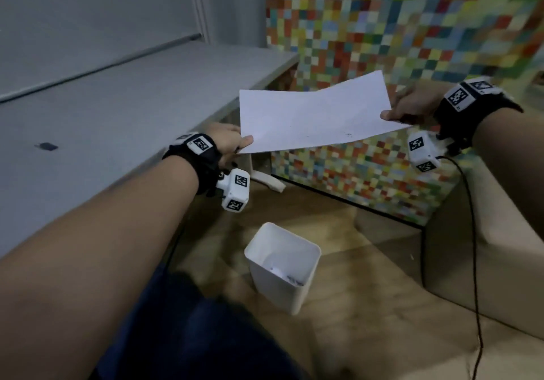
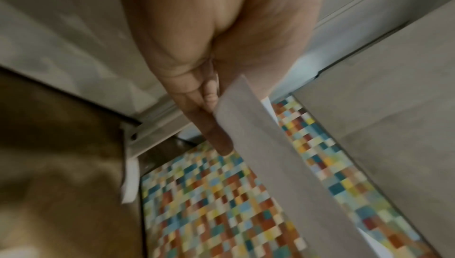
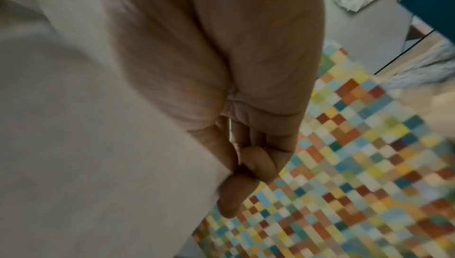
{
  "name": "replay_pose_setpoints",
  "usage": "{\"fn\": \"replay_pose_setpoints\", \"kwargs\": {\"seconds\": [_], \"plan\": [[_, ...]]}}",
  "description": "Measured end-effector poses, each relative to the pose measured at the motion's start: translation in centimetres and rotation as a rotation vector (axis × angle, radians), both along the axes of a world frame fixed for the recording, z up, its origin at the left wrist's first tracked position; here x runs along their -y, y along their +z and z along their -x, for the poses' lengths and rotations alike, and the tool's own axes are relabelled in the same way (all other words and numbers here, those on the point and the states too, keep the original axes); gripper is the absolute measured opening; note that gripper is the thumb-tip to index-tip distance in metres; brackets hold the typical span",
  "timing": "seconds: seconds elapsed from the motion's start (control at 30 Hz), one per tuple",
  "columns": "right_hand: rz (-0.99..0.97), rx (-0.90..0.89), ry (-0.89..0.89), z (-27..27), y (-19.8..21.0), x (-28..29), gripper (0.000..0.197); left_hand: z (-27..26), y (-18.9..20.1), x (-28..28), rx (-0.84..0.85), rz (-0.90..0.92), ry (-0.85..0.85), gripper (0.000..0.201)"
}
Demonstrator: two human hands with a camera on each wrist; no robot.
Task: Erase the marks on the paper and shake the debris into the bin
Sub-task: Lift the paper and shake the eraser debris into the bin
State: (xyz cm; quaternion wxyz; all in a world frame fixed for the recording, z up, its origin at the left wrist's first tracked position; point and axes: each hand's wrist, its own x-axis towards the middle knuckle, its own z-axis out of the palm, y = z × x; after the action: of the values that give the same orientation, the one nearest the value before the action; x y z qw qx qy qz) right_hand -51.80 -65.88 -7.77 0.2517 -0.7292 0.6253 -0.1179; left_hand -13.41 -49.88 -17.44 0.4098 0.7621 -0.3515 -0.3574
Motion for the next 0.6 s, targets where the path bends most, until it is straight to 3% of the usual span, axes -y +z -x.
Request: {"fn": "replay_pose_setpoints", "kwargs": {"seconds": [0.2,0.37,0.53,0.6], "plan": [[-0.178,0.038,0.037,-0.6,-9.6,-1.8,0.018,1.5,-7.8,-3.9,-0.151,-0.099,0.026,0.009],[-0.334,0.023,0.135,-6.9,-19.5,-4.9,0.028,-2.4,-11.6,-10.6,-0.092,-0.257,0.097,0.015],[-0.552,0.131,0.191,-12.0,-28.6,-8.5,0.035,-6.3,-14.1,-15.8,-0.022,-0.438,0.072,0.025],[-0.608,0.130,0.200,-13.0,-31.9,-9.0,0.032,-7.4,-15.5,-17.0,0.001,-0.488,0.079,0.016]]}}
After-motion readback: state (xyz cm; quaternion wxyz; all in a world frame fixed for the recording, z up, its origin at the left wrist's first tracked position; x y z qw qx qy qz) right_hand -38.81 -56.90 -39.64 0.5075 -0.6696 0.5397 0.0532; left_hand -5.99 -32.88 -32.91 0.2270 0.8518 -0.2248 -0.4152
